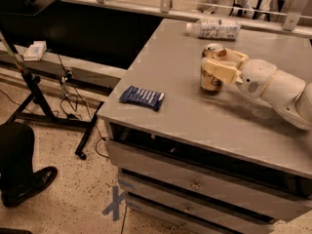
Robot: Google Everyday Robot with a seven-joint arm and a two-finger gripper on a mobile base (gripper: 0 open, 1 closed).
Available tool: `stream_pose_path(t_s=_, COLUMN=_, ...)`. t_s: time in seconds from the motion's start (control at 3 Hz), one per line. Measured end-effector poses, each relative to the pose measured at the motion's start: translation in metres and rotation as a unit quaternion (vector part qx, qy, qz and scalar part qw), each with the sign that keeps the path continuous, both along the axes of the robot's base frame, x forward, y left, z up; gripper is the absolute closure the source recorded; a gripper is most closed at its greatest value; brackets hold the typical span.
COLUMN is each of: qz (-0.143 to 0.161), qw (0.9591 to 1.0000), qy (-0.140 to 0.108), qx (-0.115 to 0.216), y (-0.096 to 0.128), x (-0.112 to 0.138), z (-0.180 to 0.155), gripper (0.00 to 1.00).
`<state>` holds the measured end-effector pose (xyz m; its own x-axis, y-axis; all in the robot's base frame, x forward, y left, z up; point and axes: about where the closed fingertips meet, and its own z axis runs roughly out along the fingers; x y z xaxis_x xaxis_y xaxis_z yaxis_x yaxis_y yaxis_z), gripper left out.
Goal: Place orange can upright
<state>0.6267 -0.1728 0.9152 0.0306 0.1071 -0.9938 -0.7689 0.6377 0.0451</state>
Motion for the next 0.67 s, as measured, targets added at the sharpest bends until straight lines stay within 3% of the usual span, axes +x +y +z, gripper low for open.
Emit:
stream_pose_path(t_s=0.33, qz=0.007, qw=1.0000, qy=-0.002, qx=-0.006, y=0.0004, x=-0.0021, z=-0.0020, gripper=0.13)
stream_pose_path(t_s=0.67, qz=0.013, qw=0.9998, qy=-0.001, qx=-0.012, y=0.0001, x=-0.0047, z=-0.0044, gripper=0.00)
